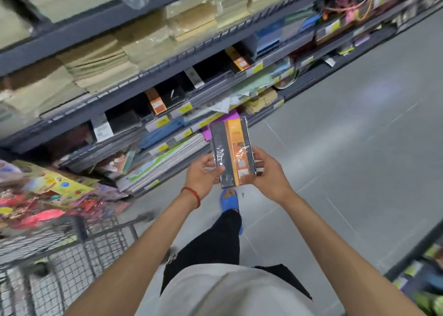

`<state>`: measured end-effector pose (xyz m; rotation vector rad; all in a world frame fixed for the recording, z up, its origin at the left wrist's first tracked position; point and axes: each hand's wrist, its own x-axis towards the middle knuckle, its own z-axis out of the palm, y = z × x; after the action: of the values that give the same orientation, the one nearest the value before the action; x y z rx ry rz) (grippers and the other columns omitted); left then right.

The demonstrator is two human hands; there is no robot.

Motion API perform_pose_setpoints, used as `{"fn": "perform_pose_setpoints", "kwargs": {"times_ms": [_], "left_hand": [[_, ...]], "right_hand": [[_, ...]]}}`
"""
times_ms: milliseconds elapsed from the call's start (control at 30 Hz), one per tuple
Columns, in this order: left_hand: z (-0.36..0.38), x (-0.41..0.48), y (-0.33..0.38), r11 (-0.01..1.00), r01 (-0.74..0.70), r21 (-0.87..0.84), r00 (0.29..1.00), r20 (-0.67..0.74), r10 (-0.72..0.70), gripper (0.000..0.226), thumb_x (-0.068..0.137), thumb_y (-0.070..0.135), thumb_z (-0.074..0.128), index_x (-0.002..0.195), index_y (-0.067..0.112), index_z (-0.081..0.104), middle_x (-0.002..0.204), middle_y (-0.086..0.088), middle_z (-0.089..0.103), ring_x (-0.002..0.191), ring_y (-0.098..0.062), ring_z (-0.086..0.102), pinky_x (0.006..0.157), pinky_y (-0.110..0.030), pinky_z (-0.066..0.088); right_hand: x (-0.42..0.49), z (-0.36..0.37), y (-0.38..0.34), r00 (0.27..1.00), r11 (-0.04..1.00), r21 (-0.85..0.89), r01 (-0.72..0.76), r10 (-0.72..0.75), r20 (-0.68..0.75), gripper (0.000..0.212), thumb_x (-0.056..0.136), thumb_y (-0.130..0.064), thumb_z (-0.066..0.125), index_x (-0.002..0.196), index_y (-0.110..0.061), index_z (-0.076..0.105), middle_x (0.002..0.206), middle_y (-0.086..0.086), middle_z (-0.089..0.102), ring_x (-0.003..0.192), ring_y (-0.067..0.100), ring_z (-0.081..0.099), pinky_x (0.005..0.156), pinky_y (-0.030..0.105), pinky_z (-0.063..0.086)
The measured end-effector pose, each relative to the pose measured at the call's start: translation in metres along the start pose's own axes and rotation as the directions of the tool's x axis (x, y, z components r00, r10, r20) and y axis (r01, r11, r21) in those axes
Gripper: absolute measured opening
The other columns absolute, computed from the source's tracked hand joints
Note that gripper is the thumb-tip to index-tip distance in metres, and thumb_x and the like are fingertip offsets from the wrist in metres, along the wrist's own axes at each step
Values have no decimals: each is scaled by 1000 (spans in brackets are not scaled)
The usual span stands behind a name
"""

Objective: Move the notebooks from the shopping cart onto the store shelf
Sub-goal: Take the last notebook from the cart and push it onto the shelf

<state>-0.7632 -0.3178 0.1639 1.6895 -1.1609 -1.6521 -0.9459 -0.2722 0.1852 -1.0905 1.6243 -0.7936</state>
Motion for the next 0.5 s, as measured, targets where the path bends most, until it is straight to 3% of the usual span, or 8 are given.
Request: {"fn": "perform_pose_setpoints", "kwargs": {"times_ms": [100, 200, 333, 500], "left_hand": [[24, 46, 25, 999, 33, 25, 999, -10, -32, 41, 87, 9, 72, 124, 9, 57, 105, -4, 62, 80, -12, 66, 60, -17, 54], [44, 80, 52, 998, 52, 20, 998, -25, -51, 45, 85, 13, 75, 126, 5, 59, 109, -12, 66, 87, -23, 69, 62, -23, 56], [68, 120, 87, 996, 67, -66, 994, -78, -72, 38, 82, 11, 78, 116, 8, 61, 108, -16, 69, 93, -32, 70, 76, -45, 61], [103, 163, 117, 991, 67, -116, 979, -184, -88, 42, 83, 11, 77, 121, 11, 60, 110, -12, 69, 95, -26, 70, 79, -41, 60]], "right_hand": [[46, -34, -13, 999, 999, -36, 3, -1, 49, 67, 72, -8, 87, 111, -52, 55, 101, -18, 68, 88, 6, 65, 76, 25, 59], [84, -68, -25, 992, 997, -68, 18, -9, 124, 70, 73, 1, 84, 117, -45, 53, 108, -13, 67, 93, 7, 67, 78, 26, 60], [137, -105, -32, 981, 988, -137, 66, -40, 188, 78, 68, 11, 81, 121, -36, 50, 109, -15, 65, 93, -8, 63, 78, 23, 58], [204, -141, -28, 970, 986, -148, 70, -32, 242, 78, 67, 7, 85, 123, -34, 50, 106, -13, 65, 94, -8, 63, 82, 24, 57]]}}
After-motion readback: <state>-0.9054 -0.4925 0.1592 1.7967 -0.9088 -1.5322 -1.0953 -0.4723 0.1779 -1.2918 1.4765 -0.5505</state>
